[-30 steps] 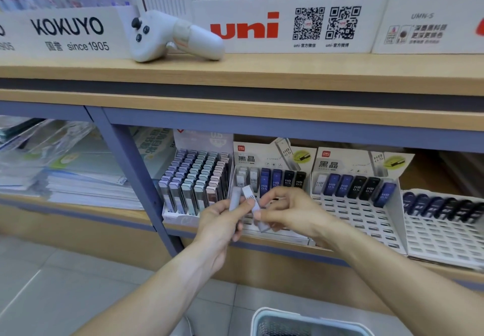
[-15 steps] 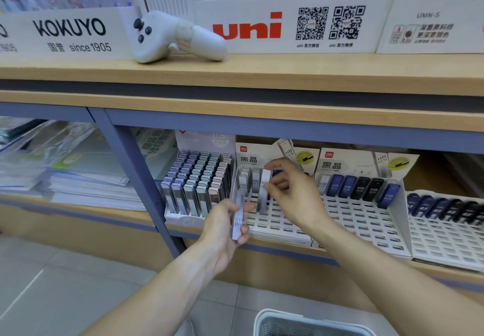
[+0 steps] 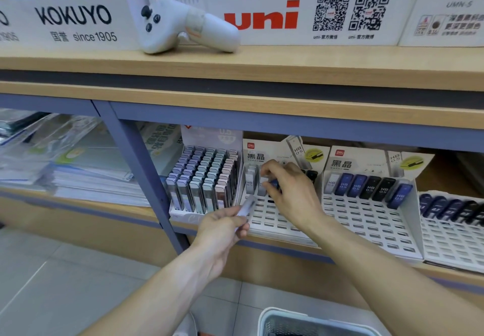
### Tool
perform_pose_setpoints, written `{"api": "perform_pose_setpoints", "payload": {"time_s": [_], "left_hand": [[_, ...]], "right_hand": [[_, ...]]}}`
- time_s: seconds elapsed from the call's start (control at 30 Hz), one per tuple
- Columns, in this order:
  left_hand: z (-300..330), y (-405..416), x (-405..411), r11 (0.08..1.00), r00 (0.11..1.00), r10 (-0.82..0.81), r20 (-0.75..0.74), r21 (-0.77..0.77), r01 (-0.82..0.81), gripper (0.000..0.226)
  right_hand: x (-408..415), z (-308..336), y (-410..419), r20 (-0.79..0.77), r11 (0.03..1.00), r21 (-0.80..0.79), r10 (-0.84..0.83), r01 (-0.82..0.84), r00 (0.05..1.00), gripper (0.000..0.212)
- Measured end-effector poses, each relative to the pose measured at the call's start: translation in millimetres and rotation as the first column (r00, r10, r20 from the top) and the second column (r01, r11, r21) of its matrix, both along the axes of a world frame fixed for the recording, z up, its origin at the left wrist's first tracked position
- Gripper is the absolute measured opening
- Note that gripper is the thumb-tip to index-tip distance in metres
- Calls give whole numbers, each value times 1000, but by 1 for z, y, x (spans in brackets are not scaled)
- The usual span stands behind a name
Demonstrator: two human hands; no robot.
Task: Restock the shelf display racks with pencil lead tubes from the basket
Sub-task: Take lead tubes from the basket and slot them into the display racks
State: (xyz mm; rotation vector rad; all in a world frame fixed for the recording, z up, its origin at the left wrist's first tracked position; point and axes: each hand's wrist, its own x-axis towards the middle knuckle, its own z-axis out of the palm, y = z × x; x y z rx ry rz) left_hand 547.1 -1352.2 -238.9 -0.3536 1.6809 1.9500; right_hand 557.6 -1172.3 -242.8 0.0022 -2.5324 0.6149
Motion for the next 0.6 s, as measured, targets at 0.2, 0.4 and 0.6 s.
{"api": "perform_pose_setpoints", "payload": {"time_s": [0.2,0.4,0.6], "left_hand": [[3,-3,3,995,994,89,-69,-29,-91,27],[7,1,7,993,986,121,-111,19,-120,24],[14,9,15,990,994,5,-110,138,10,25]], "right_hand": [[-7,-5,1,-34,987,147,-55,60,998,26],[3,8,0,-68,998,-46,-51,48,996,18],[21,20,-5,150,861,-505,157,-61,976,16]]}}
